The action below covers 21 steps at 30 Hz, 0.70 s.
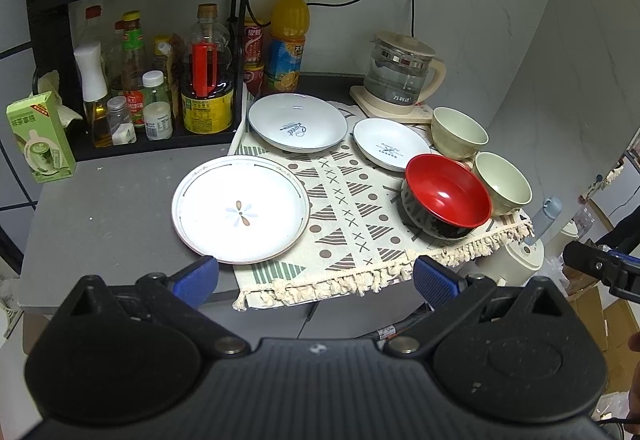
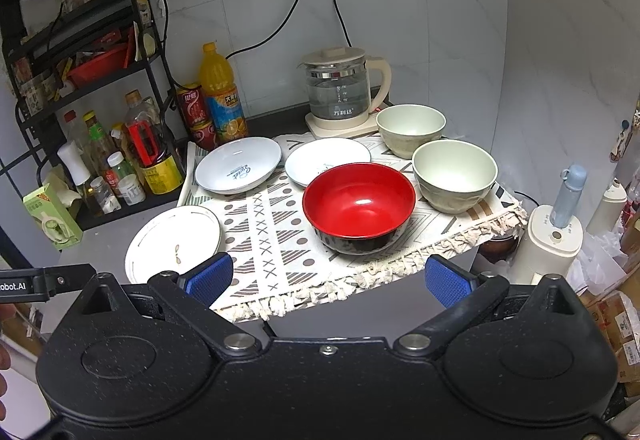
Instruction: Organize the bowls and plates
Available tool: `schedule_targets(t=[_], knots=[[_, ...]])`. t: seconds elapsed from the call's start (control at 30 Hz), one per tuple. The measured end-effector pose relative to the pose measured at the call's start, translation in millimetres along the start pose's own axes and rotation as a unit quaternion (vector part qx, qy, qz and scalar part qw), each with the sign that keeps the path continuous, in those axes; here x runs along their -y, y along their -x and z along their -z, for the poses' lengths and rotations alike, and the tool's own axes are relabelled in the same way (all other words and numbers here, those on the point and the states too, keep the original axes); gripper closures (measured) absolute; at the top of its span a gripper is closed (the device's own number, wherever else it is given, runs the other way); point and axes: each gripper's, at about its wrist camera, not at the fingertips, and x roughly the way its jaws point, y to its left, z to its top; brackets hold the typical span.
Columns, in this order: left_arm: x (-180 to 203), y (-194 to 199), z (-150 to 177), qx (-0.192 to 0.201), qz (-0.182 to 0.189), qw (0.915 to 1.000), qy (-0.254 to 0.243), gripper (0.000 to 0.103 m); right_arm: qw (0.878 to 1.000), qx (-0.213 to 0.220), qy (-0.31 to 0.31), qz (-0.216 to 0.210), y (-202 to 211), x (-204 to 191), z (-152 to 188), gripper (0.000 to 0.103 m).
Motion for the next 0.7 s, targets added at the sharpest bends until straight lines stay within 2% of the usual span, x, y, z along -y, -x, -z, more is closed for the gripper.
schedule_targets(t=[0.4, 0.7], knots=[[-0.8, 6.2, 6.0, 0.002, -0.009, 0.9999, 0.012, 0.000, 1.000, -0.007, 0.013, -0.003, 2.0, -4.6, 5.3, 0.000], [8.6, 1.4, 5.0, -0.001, -0.010, 0.9999, 0.002, 0.000, 1.000, -0.008, 0.006, 0.002, 1.9, 3.0, 4.5, 0.000]])
